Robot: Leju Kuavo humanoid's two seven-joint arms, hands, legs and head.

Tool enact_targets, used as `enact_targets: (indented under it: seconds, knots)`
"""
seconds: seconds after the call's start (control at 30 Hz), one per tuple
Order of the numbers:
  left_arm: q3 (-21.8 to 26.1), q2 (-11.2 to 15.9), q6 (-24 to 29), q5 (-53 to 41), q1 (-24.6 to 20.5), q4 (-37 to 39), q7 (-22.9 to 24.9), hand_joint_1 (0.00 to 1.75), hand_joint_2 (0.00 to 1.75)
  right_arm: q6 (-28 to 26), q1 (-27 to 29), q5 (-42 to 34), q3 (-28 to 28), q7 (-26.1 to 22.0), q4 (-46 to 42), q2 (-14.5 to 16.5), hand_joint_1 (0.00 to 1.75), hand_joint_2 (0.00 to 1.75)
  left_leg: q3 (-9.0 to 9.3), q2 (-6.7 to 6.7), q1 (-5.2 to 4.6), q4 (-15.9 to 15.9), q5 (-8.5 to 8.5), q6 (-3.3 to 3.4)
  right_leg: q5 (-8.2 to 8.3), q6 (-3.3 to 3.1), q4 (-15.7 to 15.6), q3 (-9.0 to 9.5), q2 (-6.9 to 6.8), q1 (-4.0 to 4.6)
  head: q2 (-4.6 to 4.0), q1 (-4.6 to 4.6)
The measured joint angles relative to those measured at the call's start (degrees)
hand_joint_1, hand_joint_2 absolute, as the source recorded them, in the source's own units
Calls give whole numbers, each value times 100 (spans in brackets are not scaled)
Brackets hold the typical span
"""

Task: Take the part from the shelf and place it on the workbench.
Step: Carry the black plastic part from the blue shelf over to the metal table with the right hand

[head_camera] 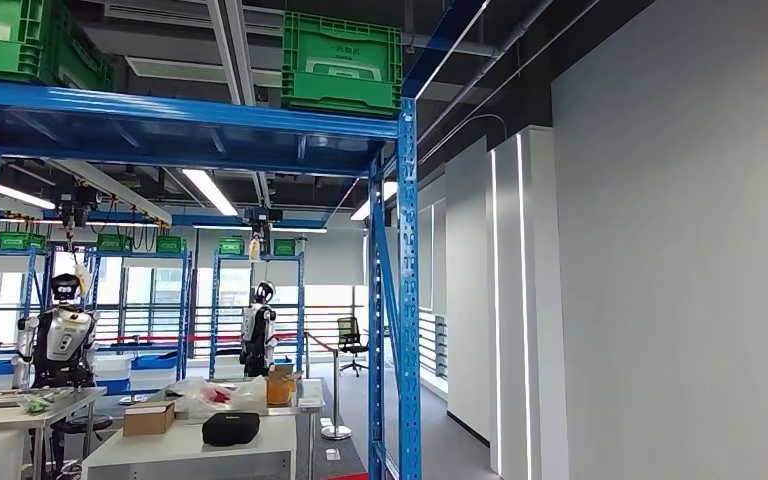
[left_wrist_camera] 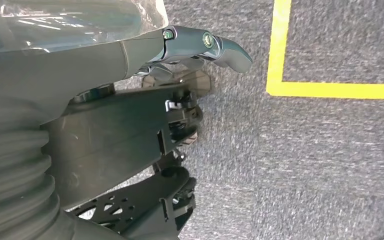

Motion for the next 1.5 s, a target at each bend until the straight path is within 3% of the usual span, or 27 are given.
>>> enact_targets:
  seconds: [0.07, 0.17, 0.2, 0.23, 0.27, 0.37, 0.43, 0.53, 0.6, 0.67, 0.7, 0.73, 0.77, 0.8, 0.87, 0.9, 0.93, 1.0, 1.07, 1.17, 1.23, 1.27, 1.3, 1.37, 1.43, 1.5]
  knots:
    - [-2, -2, 1, 51, 4, 21, -8, 0, 175, -8, -10, 11, 1, 16, 0, 0, 175, 175, -80, -17, 18, 201, -216, -70, 84, -76, -24, -59, -16, -27, 0, 19]
    - [-3, -6, -1, 114, 16, 56, -14, 0, 175, -25, -17, 39, 2, 55, 0, 0, 175, 175, -363, -24, 77, 1169, -891, -170, 197, -123, -20, -195, -37, -33, 0, 51]
    - [-3, -9, -2, 127, 23, 69, -19, 0, 175, -32, -17, 45, 3, 74, 0, -1, 175, 175, -398, -24, 90, 1418, -991, -189, 231, -120, -10, -248, -40, -31, 0, 55]
    - [-4, -13, -2, 138, 29, 82, -29, 0, 175, -38, -16, 52, 3, 90, 0, -1, 175, 175, -349, -24, 96, 1482, -977, -196, 261, -115, 5, -302, -43, -30, 0, 61]
    - [-4, -18, -4, 150, 34, 93, -47, 0, 175, -44, -17, 63, 3, 103, 0, -1, 175, 175, -194, -25, 98, 1319, -862, -189, 287, -107, 25, -354, -42, -31, 0, 66]
    - [-4, -30, -16, 194, 21, 125, -109, 0, 175, -55, -29, 137, 7, 147, 0, -1, 175, 175, 527, -30, 74, 206, -521, -95, 346, -57, 82, -465, -40, -24, 0, 72]
    - [-3, -38, -23, 220, 7, 148, -118, 0, 175, -62, -48, 186, 14, 185, 0, -1, 175, 175, 709, -31, 40, -161, -517, -31, 392, 11, 91, -502, -47, -22, 0, 67]
    - [-2, -61, -27, 243, 5, 178, -118, 0, 175, -70, -71, 234, 27, 221, 0, -8, 175, 175, 673, -26, 40, -254, -425, 77, 399, 121, 123, -547, -54, -39, 0, 61]
    - [-2, -88, -33, 257, -1, 196, -119, 0, 175, -66, -96, 260, 43, 241, 0, -19, 175, 175, 627, -22, 56, -310, -330, 154, 112, 157, 494, -715, -47, -41, 0, 48]
    - [-2, -110, -39, 279, 3, 211, -118, 0, 175, -59, -113, 274, 61, 269, 1, -27, 175, 175, 547, -31, 39, -298, -279, 188, -301, 177, 1199, -996, -41, -37, 0, 32]
    - [-3, -119, -40, 293, 10, 222, -116, 0, 175, -56, -114, 279, 70, 284, 1, -28, 175, 175, 508, -43, 34, -285, -260, 190, -411, 185, 1478, -1088, -40, -36, 0, 27]
    - [-3, -124, -41, 307, 17, 234, -115, 0, 175, -55, -114, 284, 80, 298, 2, -30, 175, 175, 472, -65, 30, -267, -244, 184, -416, 189, 1581, -1092, -39, -37, 0, 21]
    - [-3, -130, -41, 320, 21, 246, -113, 0, 175, -54, -115, 289, 90, 309, 2, -29, 175, 175, 440, -96, 29, -243, -234, 176, -316, 187, 1465, -989, -33, -37, 0, 14]
    - [-3, -136, -42, 331, 20, 257, -112, 0, 175, -52, -115, 296, 99, 318, 2, -30, 175, 175, 411, -133, 29, -213, -228, 167, -143, 176, 1153, -792, -7, -38, 0, 7]
    - [-3, -156, -43, 346, 8, 272, -111, 0, 175, -49, -120, 310, 116, 327, 2, -33, 175, 175, 334, -215, 23, -124, -229, 138, 100, 136, 411, -382, 169, -46, 0, 3]
    - [-3, -165, -44, 349, -2, 279, -111, 0, 175, -46, -123, 320, 122, 332, 1, -34, 175, 175, 286, -254, 21, -82, -224, 109, 139, 115, 190, -274, 242, -45, 0, 9]
    - [-2, -172, -45, 352, -8, 286, -111, 0, 175, -44, -127, 327, 128, 336, 1, -36, 175, 175, 239, -295, 23, -53, -214, 74, 128, 95, 97, -241, 283, -41, 0, 13]
    - [-1, -174, -47, 355, -11, 302, -111, 0, 175, -40, -133, 338, 136, 350, 0, -39, 175, 175, 182, -383, 35, -42, -178, -1, 142, 44, 85, -262, 204, -36, 0, 14]
    - [-2, -172, -46, 357, -10, 320, -111, 0, 175, -39, -144, 346, 142, 368, 0, -40, 175, 175, 122, -348, 41, 73, -268, -66, 177, -24, 50, -260, 93, -58, 0, 22]
    - [-3, -169, -45, 359, -13, 339, -111, 0, 175, -39, -149, 356, 146, 387, 0, -38, 175, 175, -261, -164, 85, 973, -773, -167, 194, -74, 34, -261, -101, -61, 0, 47]
    - [-3, -169, -48, 369, -13, 346, -111, 0, 175, -39, -149, 360, 148, 397, 0, -38, 175, 175, -467, -128, 111, 1467, -912, -205, 189, -76, 48, -270, -235, -54, 0, 56]
    - [-3, -169, -49, 378, -13, 348, -112, 0, 175, -39, -150, 362, 148, 401, 0, -38, 175, 175, -434, -112, 117, 1426, -824, -210, 183, -72, 58, -273, -299, -54, 0, 61]
    - [-3, -169, -50, 386, -13, 351, -116, 0, 175, -39, -152, 366, 149, 404, 0, -38, 175, 175, -298, -71, 119, 1172, -648, -202, 174, -65, 69, -272, -357, -53, 0, 66]
    - [-3, -170, -50, 398, -20, 358, -129, 0, 175, -38, -157, 373, 151, 411, 0, -38, 175, 175, 73, 174, 86, 436, -322, -155, 148, -31, 90, -258, -465, -38, 0, 73]
    - [-3, -177, -51, 405, -36, 366, -142, 0, 175, -37, -164, 380, 155, 420, 0, -38, 175, 175, 239, 380, 27, 35, -236, -69, 133, 24, 102, -256, -571, -11, 0, 70]
    - [-3, -184, -53, 408, -34, 376, -150, 0, 175, -37, -185, 387, 162, 426, -1, -38, 175, 175, 214, 320, -4, -12, -238, 27, 131, 90, 88, -245, -691, -7, 0, 60]
